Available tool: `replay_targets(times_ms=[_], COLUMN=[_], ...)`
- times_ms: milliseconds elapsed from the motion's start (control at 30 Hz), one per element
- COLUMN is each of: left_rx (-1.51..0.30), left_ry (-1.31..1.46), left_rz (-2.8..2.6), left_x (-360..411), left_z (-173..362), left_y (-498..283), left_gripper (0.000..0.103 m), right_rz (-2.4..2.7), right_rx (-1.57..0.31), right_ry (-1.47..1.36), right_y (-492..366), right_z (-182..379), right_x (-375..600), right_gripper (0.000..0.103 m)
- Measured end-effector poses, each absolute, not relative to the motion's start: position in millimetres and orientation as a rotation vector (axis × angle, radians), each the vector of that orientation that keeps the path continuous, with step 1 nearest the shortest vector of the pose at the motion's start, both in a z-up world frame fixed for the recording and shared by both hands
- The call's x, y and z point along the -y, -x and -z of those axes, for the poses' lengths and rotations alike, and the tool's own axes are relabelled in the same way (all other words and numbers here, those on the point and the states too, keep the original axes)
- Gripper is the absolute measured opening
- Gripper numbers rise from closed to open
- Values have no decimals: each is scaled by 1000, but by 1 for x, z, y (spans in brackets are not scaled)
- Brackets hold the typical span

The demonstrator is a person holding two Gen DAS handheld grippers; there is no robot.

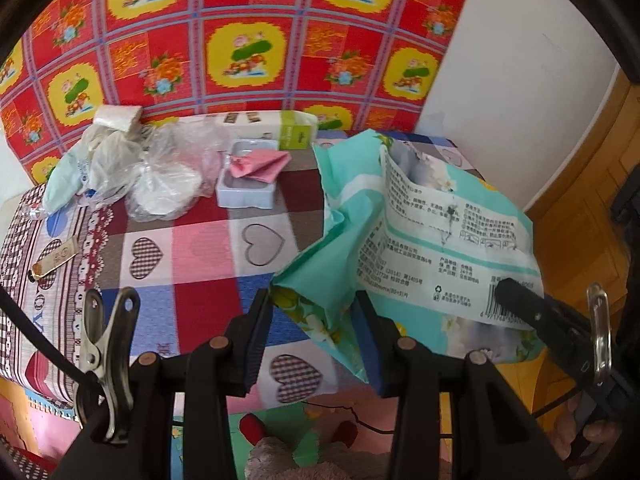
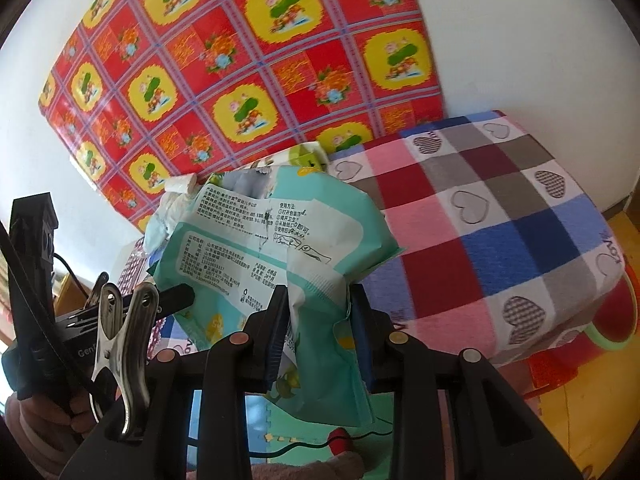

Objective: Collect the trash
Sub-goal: 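Carry the held packet with the right tool over the red bucket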

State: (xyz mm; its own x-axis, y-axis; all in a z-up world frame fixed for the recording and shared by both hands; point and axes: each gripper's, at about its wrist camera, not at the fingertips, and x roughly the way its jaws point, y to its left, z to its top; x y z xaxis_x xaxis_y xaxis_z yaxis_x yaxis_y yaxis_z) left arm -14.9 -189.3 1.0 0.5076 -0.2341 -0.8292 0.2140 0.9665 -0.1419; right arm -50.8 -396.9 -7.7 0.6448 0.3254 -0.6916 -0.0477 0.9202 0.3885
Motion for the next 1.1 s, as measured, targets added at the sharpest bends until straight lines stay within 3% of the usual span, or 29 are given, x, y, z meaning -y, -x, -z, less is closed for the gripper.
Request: replay_targets(times_ms=[1100], left_rx=[-978], left_ry=[-60], left_rz=[401], left_x=[364], left_z=[-8], left_y=[49], left_gripper=[43], right_rz=[-113], right_rx=[-807], right_ry=[-416], right_y=[107], right_z=[10], right_x=[559], right_gripper=[31])
